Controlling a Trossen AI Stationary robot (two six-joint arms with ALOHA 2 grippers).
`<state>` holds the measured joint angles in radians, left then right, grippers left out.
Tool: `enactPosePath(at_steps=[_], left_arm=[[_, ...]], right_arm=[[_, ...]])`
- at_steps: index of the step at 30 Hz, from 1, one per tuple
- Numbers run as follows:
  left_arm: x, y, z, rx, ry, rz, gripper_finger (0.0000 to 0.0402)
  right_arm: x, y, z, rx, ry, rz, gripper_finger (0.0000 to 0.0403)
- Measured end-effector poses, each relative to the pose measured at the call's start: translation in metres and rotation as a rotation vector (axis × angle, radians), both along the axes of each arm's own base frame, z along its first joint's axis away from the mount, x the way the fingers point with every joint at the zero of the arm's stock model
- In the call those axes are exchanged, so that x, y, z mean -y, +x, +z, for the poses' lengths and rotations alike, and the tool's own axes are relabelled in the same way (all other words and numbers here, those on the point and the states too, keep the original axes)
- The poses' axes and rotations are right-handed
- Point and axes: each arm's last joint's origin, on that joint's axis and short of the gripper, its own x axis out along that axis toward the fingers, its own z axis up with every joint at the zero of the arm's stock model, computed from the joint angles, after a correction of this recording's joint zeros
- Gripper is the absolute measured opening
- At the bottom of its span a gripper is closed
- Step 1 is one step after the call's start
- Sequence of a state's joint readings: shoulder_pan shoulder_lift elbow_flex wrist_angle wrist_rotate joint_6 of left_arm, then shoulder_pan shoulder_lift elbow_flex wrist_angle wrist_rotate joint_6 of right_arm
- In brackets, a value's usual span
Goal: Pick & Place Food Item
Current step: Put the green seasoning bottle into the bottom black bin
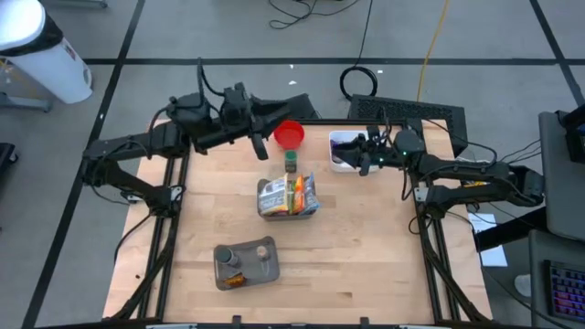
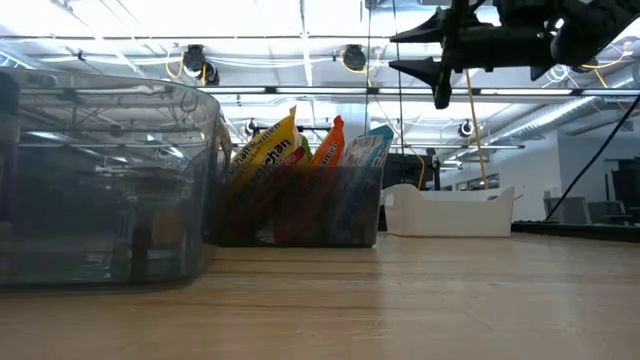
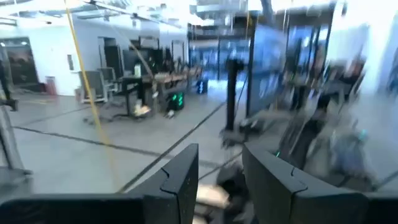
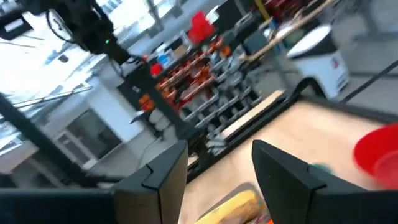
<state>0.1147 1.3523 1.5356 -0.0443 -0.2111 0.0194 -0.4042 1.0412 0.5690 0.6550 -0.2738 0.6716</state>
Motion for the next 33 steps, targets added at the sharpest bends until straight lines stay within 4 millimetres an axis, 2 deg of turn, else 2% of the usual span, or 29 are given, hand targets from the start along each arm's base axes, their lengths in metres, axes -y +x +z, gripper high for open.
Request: enactPosePath(at_steps=[5, 10, 15, 22, 29, 33], left_arm=[[-0.015, -0.004, -0.019, -0.226, 0.043, 0.007, 0.0132], [-0.052, -0.014, -0.053, -0.488, -0.166, -0.101, 0.0131], [-0.077, -0.003, -0.098, -0.572, -0.262, -0.278, 0.0132], [-0.102, 0.009, -0.152, -0.705, -0.342, -0.182, 0.0132], [-0.114, 0.020, -0.165, -0.675, -0.409, -0.255, 0.0137], [-0.119, 0.022, -0.160, -0.614, -0.398, -0.239, 0.0169]], right_arm=[[0.003, -0.001, 0.004, 0.036, -0.015, -0.116, 0.0172], [0.005, -0.002, 0.011, 0.096, -0.040, -0.207, 0.0171], [0.008, 0.001, 0.023, 0.121, -0.079, -0.255, 0.0171], [0.013, 0.010, 0.031, 0.116, -0.128, -0.268, 0.0171], [0.015, 0.014, 0.028, 0.106, -0.103, -0.239, 0.0171], [0.015, 0.016, 0.026, 0.097, -0.090, -0.220, 0.0171]])
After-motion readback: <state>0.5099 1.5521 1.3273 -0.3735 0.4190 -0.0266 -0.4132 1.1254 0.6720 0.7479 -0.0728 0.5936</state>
